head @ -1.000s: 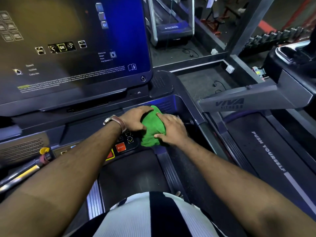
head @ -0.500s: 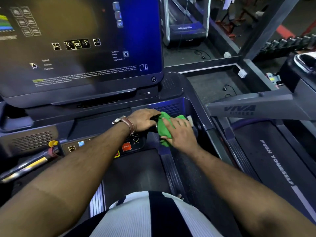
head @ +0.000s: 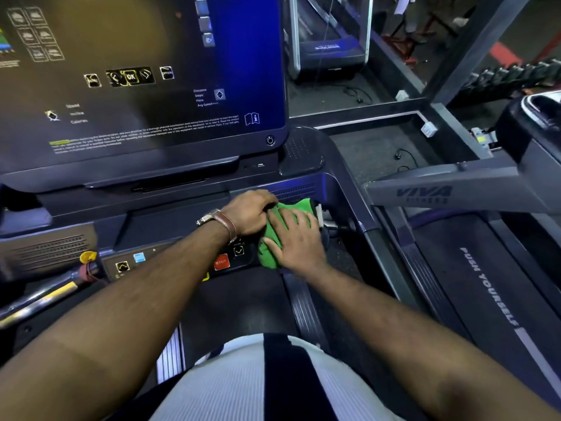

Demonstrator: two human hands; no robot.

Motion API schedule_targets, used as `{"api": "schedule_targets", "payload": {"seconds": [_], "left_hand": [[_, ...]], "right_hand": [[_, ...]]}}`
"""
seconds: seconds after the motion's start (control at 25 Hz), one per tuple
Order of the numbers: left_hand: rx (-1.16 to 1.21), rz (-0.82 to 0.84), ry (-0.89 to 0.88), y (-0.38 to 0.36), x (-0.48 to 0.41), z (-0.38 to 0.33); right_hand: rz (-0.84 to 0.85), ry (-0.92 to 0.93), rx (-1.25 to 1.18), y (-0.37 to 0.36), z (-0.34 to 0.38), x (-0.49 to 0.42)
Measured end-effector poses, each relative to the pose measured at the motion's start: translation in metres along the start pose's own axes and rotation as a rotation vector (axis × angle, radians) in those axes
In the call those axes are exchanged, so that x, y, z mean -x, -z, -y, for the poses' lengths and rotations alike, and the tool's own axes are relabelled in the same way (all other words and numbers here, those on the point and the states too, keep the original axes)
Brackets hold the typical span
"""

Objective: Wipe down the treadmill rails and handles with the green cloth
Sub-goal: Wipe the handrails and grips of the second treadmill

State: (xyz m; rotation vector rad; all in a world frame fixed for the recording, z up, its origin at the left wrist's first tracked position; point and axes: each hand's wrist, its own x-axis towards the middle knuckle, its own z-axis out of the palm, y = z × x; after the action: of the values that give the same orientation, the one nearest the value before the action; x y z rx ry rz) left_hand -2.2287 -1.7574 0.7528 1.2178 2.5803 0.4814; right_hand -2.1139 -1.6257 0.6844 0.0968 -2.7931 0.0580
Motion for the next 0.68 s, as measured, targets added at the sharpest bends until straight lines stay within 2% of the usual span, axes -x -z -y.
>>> {"api": "schedule_targets", "payload": {"seconds": [0.08, 0.16, 0.24, 0.32, 0.36, 0.4, 0.48, 0.6, 0.68], "left_hand": [[-0.026, 0.013, -0.018, -0.001, 0.001, 0.000], [-0.059, 0.044, -0.012, -0.005, 0.000, 0.005], [-0.080, 0.046, 0.009, -0.007, -0.001, 0.008], [-0.075, 0.043, 0.016, -0.007, -0.003, 0.007], [-0.081, 0.038, 0.017, -0.006, -0.002, 0.006], [-0.077, 0.037, 0.020, -0.006, -0.002, 0.004], [-0.041, 0.028, 0.019, -0.005, -0.001, 0.003], [0.004, 0.010, -0.002, -0.006, -0.001, 0.005], [0.003, 0.029, -0.011, -0.004, 0.000, 0.003]], "right_hand": [[0.011, 0.135, 0.080, -0.002, -0.044, 0.016], [0.061, 0.105, 0.083, 0.000, -0.081, 0.030], [0.066, -0.123, 0.049, 0.003, -0.078, 0.028], [-0.003, -0.460, -0.005, 0.004, -0.035, 0.008], [-0.026, -0.528, -0.053, 0.005, -0.010, -0.002], [-0.029, -0.491, -0.092, 0.005, 0.011, -0.008], [0.022, -0.288, -0.097, 0.002, 0.032, -0.002], [0.027, 0.029, -0.029, 0.004, -0.003, 0.013], [0.033, 0.174, 0.021, 0.006, -0.030, 0.020]]}}
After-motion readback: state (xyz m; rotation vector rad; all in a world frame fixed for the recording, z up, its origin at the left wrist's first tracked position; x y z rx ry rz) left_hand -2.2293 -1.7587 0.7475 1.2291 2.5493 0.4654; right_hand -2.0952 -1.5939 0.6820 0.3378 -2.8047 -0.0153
